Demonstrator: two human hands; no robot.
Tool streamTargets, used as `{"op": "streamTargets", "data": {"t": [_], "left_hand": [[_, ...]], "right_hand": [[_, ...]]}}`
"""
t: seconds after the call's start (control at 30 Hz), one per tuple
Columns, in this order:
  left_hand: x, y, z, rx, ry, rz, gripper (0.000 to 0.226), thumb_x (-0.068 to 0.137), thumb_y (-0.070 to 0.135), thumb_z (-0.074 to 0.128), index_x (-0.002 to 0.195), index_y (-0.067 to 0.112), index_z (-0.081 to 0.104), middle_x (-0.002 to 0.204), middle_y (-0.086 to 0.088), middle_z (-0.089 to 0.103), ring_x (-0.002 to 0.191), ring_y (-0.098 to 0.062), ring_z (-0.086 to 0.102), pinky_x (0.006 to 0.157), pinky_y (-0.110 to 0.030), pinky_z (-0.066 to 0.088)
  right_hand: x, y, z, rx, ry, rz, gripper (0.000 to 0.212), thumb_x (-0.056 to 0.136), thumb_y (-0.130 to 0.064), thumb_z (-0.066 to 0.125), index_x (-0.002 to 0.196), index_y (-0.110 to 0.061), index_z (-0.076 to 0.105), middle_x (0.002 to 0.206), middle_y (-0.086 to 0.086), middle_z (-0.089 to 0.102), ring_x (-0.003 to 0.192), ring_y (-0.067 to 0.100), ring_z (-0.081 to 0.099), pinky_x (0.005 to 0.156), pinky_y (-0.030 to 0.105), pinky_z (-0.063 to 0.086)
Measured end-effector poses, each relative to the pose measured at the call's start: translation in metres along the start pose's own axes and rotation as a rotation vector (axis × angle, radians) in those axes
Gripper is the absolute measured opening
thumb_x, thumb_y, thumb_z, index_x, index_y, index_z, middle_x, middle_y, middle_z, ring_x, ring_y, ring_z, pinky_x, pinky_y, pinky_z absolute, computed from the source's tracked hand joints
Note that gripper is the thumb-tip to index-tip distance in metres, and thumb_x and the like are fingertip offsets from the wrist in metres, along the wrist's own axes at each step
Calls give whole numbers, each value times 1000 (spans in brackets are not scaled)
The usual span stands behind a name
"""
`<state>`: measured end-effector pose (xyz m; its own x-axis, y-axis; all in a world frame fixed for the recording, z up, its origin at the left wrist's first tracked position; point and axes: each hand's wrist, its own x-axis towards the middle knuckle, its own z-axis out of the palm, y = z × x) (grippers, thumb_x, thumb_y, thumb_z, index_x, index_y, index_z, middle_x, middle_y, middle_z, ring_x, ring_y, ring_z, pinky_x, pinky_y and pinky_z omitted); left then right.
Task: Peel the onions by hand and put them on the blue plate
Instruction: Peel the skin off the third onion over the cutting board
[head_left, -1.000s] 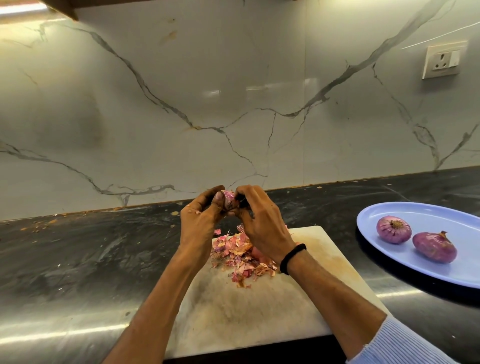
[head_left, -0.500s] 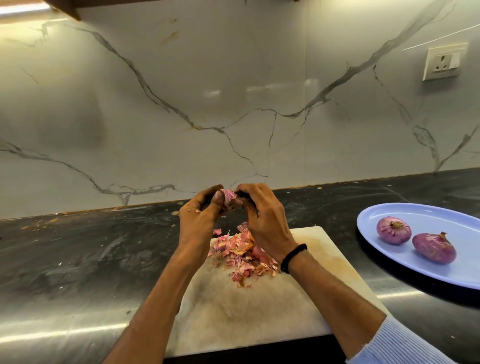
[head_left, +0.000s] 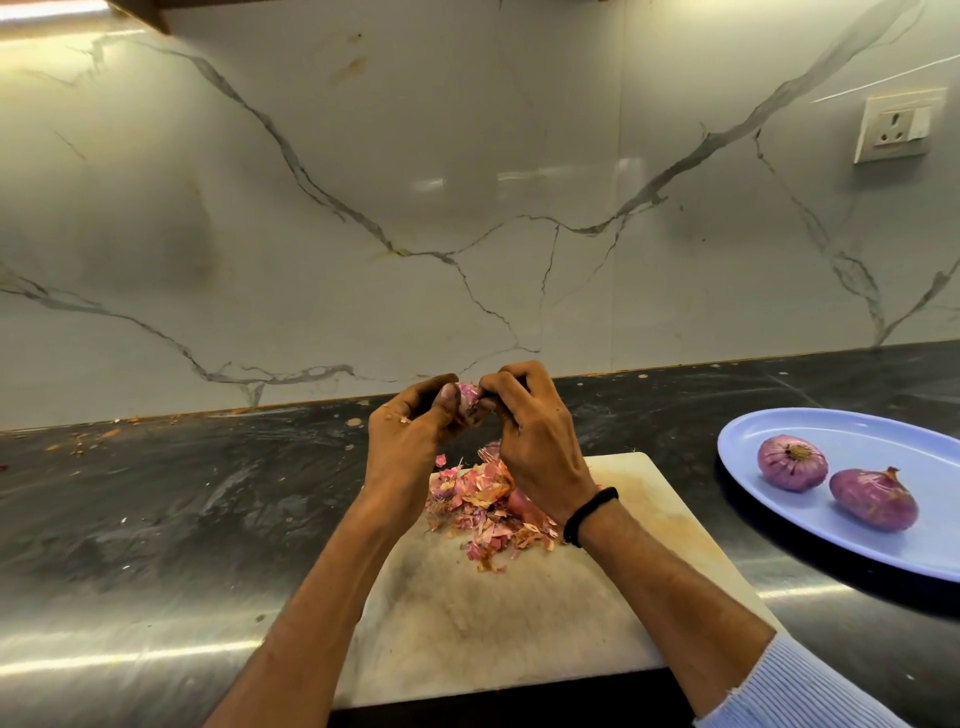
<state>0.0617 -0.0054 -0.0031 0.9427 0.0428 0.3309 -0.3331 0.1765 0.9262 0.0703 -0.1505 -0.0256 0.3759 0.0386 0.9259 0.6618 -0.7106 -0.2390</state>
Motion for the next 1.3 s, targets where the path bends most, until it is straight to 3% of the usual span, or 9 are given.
{"op": "streamTargets", "data": {"t": [0.23, 0.4, 0.67, 0.8, 0.87, 0.97, 1.03, 1.2, 1.3], "left_hand": [[-1, 10, 1, -201, 23, -189, 22, 100, 13, 55, 115, 4, 68, 108, -17, 73, 96, -27, 73, 74, -31, 61], [-1, 12, 1, -270, 33, -242, 23, 101, 9, 50, 115, 6, 68, 114, -18, 69, 102, -30, 71, 80, -35, 62], [-4, 16, 0, -344, 11, -258, 30, 103, 3, 43, 112, 7, 72, 111, -13, 72, 102, -32, 71, 79, -38, 62], [-2, 17, -2, -389, 49, -273, 33, 104, 5, 40, 116, 6, 71, 121, -16, 66, 109, -35, 67, 85, -44, 61], [-2, 17, -2, -366, 53, -260, 32, 105, 7, 41, 118, 6, 70, 123, -15, 66, 111, -35, 67, 86, -43, 61], [-3, 16, -1, -287, 39, -226, 30, 105, 11, 44, 115, 10, 72, 118, -13, 69, 106, -30, 69, 85, -39, 61], [-4, 16, -1, -200, 9, -199, 26, 102, 16, 50, 112, 13, 73, 113, -11, 73, 103, -28, 71, 83, -37, 61], [-5, 16, -1, -148, -89, -172, 42, 84, 28, 65, 121, 8, 69, 110, -11, 74, 102, -27, 72, 81, -33, 61], [-5, 16, -2, -137, -107, -168, 43, 84, 26, 66, 122, 6, 68, 111, -13, 73, 102, -27, 72, 84, -34, 61]], "right_hand": [[1, -2, -1, 9, 2, -8, 28, 88, 14, 56, 105, -6, 62, 105, 13, 53, 93, 0, 42, 85, 0, 41], [2, -6, -2, 34, 6, 23, 25, 91, 4, 43, 105, -4, 62, 106, 12, 53, 93, 3, 45, 85, 3, 44], [4, -6, -5, 77, 38, 59, 34, 82, 17, 43, 105, 0, 60, 101, 9, 54, 91, 2, 46, 85, 4, 43], [5, -4, -6, 127, 70, 95, 30, 85, 18, 45, 104, -1, 57, 96, 4, 55, 87, 9, 53, 81, 19, 53], [5, -6, -5, 169, 46, 87, 28, 90, 12, 50, 112, -4, 58, 102, 7, 58, 93, 14, 59, 81, 25, 56], [4, -7, -5, 199, -31, 78, 44, 93, 5, 56, 133, -15, 54, 115, 6, 56, 101, 12, 59, 88, 17, 53], [4, -6, -4, 181, -61, 73, 48, 94, 4, 57, 135, -20, 55, 115, 6, 54, 98, 12, 58, 86, 14, 52], [3, -3, -3, 124, -63, 32, 19, 97, -7, 60, 114, -13, 66, 110, 6, 54, 94, 11, 55, 81, 13, 50], [3, -1, -2, 92, -62, 18, 14, 96, -4, 61, 108, -10, 66, 106, 6, 53, 91, 6, 50, 79, 9, 47]]}}
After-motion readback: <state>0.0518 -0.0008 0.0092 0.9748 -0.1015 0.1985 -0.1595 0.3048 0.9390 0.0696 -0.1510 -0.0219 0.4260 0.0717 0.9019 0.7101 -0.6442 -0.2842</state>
